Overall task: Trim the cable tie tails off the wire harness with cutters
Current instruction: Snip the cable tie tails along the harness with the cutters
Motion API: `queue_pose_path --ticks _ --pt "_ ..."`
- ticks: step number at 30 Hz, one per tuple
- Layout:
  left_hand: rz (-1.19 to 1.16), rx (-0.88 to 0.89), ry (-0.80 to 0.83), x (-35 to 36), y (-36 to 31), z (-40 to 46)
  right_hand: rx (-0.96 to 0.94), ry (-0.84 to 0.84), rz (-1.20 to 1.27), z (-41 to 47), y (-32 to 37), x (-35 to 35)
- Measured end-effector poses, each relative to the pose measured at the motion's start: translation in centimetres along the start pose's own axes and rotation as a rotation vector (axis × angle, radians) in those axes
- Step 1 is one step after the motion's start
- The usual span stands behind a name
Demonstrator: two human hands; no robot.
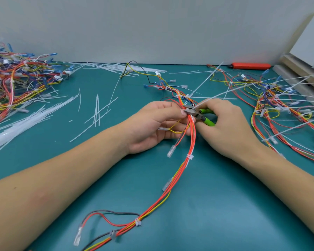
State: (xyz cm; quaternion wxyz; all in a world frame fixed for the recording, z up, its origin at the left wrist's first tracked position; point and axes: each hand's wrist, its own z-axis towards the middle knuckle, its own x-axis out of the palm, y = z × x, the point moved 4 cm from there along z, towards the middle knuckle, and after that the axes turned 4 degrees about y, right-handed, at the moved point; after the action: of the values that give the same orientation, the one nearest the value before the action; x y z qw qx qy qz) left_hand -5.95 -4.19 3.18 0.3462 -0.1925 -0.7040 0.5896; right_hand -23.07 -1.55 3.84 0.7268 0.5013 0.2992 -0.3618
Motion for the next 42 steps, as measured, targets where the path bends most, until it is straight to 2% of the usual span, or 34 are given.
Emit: queue_pose_path --ticks 14,19,33,42 --pt "0.017 -0.013 0.005 0.04 -0.05 0.01 0.038 -0.033 0.020 0.21 -0.03 -0.34" --pt "0.029 -0.016 0.018 0.17 -0.22 -0.20 0.072 0.005 0.006 0.04 -0.18 0.05" --pt "0.036 -0.028 -0.002 0.19 -0.17 -0.06 -0.042 -0.024 0.030 0.14 0.06 -0.11" --pt "0.045 -0.017 0.010 0.03 -0.05 0.04 0.063 0.019 -0.001 0.34 -0.33 0.16"
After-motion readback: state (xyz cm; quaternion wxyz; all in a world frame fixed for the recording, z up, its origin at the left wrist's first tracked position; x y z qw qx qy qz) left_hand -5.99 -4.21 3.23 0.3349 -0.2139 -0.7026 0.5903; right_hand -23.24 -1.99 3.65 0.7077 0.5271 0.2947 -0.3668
